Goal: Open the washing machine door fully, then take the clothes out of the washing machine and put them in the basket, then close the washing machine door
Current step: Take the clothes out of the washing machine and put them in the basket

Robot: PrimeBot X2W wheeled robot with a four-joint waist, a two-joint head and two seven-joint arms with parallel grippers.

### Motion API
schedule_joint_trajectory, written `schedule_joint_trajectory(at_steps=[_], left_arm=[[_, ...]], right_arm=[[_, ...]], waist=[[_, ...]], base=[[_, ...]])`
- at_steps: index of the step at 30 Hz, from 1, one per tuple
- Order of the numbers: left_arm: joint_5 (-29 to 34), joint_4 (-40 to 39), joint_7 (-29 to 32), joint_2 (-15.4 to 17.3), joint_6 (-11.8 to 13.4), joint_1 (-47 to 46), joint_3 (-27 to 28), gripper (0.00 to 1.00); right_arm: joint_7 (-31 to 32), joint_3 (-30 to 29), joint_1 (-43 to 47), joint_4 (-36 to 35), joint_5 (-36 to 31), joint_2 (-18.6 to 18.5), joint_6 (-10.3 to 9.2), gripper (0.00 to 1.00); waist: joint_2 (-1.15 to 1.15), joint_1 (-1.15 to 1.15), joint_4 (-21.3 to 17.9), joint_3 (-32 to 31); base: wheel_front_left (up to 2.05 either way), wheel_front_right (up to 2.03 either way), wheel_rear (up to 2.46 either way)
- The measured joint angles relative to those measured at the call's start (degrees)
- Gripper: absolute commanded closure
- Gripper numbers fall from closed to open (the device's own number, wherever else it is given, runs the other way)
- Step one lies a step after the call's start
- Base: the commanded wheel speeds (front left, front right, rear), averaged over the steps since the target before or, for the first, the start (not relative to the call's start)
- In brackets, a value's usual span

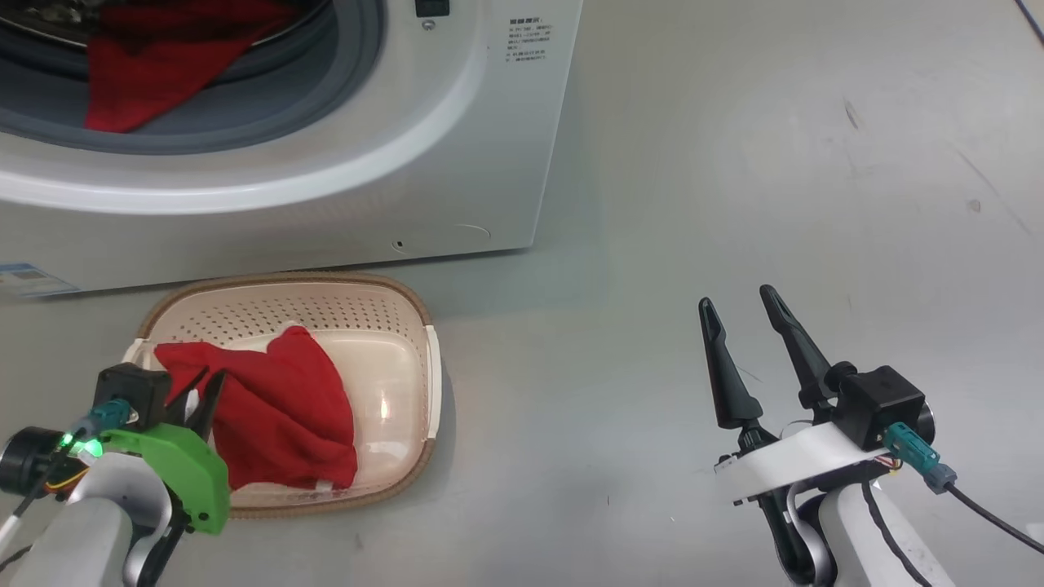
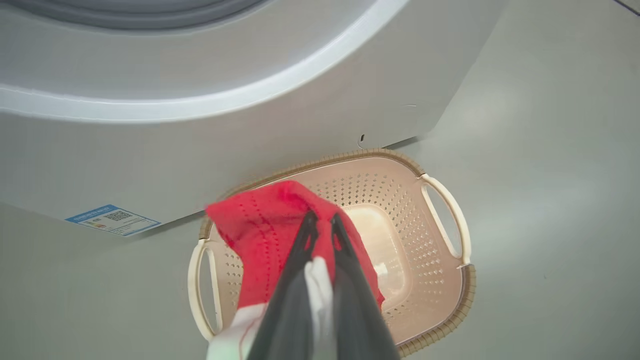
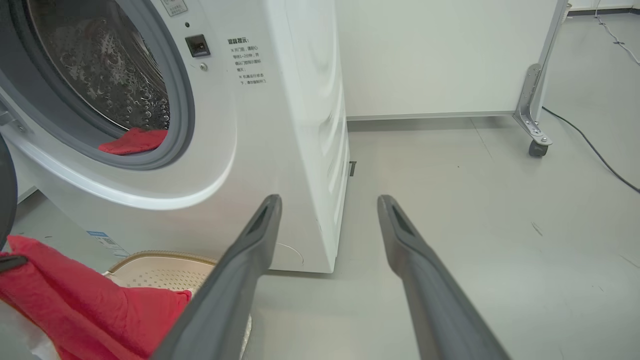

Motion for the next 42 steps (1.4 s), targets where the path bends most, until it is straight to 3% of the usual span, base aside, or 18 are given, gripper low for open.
schedule_joint_trajectory(at_steps=[17,30,31,32,33,42], left_arm=[[1.5,8.4,1.5,2.0,-0.1,-7.2,0.0,1.0],[1.4,14.8,1.5,2.0,-0.1,-9.2,0.1,1.0],[1.4,15.2,1.5,2.0,-0.1,-9.4,0.1,0.95],[1.4,15.6,1.5,2.0,-0.1,-9.7,0.0,0.53],[1.4,16.1,1.4,1.9,-0.1,-10.0,0.0,0.02],[1.2,19.6,0.7,0.6,-0.5,-11.5,-0.5,0.0]], right_arm=[[0.0,2.4,-4.4,-2.5,2.4,0.0,-0.15,0.0],[0.0,3.6,-5.7,-2.9,3.5,0.0,-1.52,0.0],[0.0,3.6,-5.8,-3.0,3.7,0.0,-1.63,0.0],[0.0,3.6,-6.1,-3.1,3.7,0.0,-1.68,0.0],[0.0,3.5,-6.3,-3.1,3.7,0.0,-1.7,0.0],[0.0,3.3,-6.8,-2.9,4.1,0.0,-2.59,0.0]], waist=[[0.0,0.0,-6.2,11.2],[0.0,0.0,-9.2,15.0],[0.0,0.0,-9.3,15.2],[0.0,0.0,-9.5,15.4],[0.0,0.0,-9.6,15.5],[0.0,0.0,-9.4,15.1]], base=[[0.0,0.0,0.0],[0.0,0.0,0.0],[0.0,0.0,0.0],[0.0,0.0,0.0],[0.0,0.0,0.0],[0.0,0.0,0.0]])
